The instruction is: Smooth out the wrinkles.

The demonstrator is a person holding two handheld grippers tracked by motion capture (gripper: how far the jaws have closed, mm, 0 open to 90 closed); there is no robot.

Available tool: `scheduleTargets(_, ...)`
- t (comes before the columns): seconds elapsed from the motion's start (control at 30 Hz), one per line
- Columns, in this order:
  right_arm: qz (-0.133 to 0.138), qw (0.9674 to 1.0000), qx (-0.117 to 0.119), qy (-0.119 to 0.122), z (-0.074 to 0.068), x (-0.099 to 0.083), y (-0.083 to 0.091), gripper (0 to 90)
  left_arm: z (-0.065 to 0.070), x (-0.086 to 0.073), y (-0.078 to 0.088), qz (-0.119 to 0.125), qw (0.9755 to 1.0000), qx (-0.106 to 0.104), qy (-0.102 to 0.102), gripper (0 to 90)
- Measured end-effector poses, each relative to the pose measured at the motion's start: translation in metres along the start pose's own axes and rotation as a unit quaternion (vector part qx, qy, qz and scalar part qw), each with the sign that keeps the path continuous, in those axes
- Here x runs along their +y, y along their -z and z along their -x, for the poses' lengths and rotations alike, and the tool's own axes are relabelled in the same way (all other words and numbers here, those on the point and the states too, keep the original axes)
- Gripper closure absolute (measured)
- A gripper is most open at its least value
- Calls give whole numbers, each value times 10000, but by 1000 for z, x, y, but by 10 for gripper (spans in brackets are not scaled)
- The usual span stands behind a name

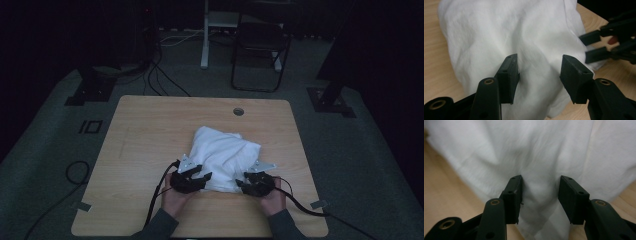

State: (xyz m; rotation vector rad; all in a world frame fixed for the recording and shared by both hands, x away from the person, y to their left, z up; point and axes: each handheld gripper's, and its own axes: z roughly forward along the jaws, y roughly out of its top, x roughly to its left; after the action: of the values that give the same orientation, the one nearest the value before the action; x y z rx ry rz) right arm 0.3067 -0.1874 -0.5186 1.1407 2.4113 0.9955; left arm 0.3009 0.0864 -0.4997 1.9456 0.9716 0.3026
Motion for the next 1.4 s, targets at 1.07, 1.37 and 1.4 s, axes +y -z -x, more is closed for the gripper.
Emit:
scheduleTargets(1.07,888,9955,254,-233,4,55,-52,471,-54,1,30,449,9938,935,408,470)
scheduleTargets(1.37,1298,9906,-60,-440,27,45,-5,443,-90,5,79,886,9830,1431,729,464)
scheduleTargets(1.4,1328,9898,-70,-507,30,44,-3,443,-94,5,83,926,9819,1465,767,464)
